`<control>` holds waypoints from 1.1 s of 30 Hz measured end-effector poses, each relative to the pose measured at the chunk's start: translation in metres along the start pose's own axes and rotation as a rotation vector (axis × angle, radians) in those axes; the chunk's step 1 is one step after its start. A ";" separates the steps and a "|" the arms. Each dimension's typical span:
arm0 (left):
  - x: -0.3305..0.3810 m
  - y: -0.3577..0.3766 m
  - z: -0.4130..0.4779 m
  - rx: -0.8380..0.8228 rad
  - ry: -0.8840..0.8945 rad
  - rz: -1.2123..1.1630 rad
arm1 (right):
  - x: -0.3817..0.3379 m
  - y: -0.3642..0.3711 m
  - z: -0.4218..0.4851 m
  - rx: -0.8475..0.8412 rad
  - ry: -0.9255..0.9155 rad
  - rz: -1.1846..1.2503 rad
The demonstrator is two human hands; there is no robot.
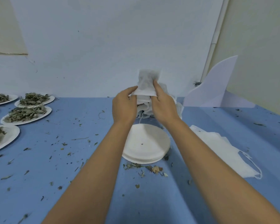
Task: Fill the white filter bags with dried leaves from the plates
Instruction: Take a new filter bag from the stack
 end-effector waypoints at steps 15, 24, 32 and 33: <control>-0.074 0.083 0.057 -0.570 -0.221 0.628 | 0.077 0.028 0.063 -0.225 0.175 -0.813; -0.005 0.068 0.011 -0.134 0.039 0.190 | 0.066 -0.019 0.001 0.136 0.224 -0.118; 0.016 0.153 -0.067 -0.620 -0.019 0.198 | 0.134 -0.073 -0.088 0.545 0.632 0.474; 0.016 0.160 -0.072 -0.644 -0.038 0.219 | 0.140 -0.075 -0.092 0.536 0.661 0.488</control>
Point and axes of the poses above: each hand's wrist, its own z-axis towards the middle knuckle, its own y-axis out of the palm, x = y × z, the point moved 6 cm from there along z, towards the middle knuckle, and after that the axes turned 8 degrees about -x, right-handed, at the moved point
